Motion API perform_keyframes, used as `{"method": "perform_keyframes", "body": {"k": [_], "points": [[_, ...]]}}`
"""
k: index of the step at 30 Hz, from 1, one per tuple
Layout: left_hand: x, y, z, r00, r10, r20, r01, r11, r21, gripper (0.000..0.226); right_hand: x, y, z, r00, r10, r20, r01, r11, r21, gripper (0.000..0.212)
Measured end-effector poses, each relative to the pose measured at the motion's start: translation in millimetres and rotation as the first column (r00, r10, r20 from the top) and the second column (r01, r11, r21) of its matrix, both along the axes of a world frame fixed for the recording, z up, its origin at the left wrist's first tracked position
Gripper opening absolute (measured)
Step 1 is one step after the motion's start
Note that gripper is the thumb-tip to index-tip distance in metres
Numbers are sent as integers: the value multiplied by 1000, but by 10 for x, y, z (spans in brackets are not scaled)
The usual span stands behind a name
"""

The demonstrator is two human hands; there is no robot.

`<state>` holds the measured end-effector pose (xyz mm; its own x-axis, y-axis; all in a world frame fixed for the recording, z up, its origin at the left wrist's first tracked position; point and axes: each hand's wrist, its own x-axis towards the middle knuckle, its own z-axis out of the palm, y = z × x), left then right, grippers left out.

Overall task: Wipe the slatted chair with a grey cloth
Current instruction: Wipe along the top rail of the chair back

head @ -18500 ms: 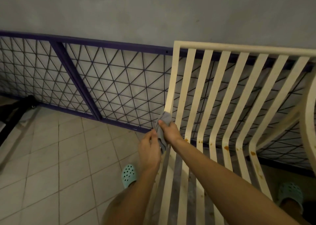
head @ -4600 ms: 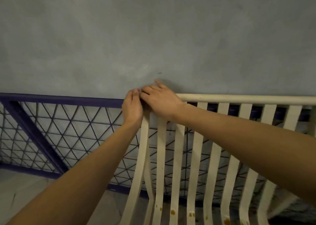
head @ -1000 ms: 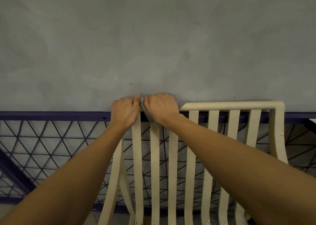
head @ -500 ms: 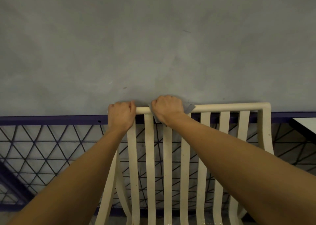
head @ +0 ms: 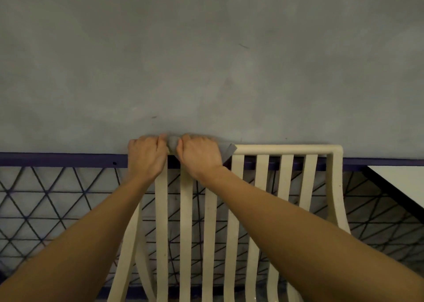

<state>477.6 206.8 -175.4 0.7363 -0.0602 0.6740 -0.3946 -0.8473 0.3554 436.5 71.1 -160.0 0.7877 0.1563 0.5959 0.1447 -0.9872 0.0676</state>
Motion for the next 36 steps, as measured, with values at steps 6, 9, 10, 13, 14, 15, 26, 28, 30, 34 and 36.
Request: {"method": "perform_keyframes", "body": {"k": [6,9,10,13,14,15,26,28,30,34,36], "points": [[-29,51,71,994,-84,-63,81,995,-60,53,142,193,-218,977,149,154,-152,988,9,26],[-58,59,62,995,-86,-46,83,995,-55,52,155,-58,-293,937,294,186,-279,955,-104,22],[-70,61,64,996,-85,-36,83,995,-51,52,157,-112,-300,930,314,193,-292,947,-136,23],[-95,48,78,996,-85,-27,85,996,-19,54,155,-162,-290,928,327,176,-304,942,-144,28],[-106,43,81,996,-85,-24,85,996,-4,54,152,-172,-292,932,322,169,-302,944,-132,28],[-113,42,77,996,-87,-22,87,996,2,53,141,-177,-285,936,314,159,-298,948,-116,28],[-119,112,108,989,-128,-71,132,990,49,55,-46,-429,65,979,188,-81,-178,977,116,42],[-136,121,104,987,-133,-87,139,989,59,48,-44,-486,100,979,153,-136,-133,980,151,47],[-157,110,142,979,-142,-149,150,988,44,39,-23,-573,130,980,94,-177,-55,976,213,50],[-157,70,289,934,-102,-342,160,976,146,32,-30,-632,209,970,-20,-243,72,976,204,44],[-156,-81,346,919,-126,-373,209,959,191,35,-40,-579,240,966,-24,-256,61,988,139,41]]}}
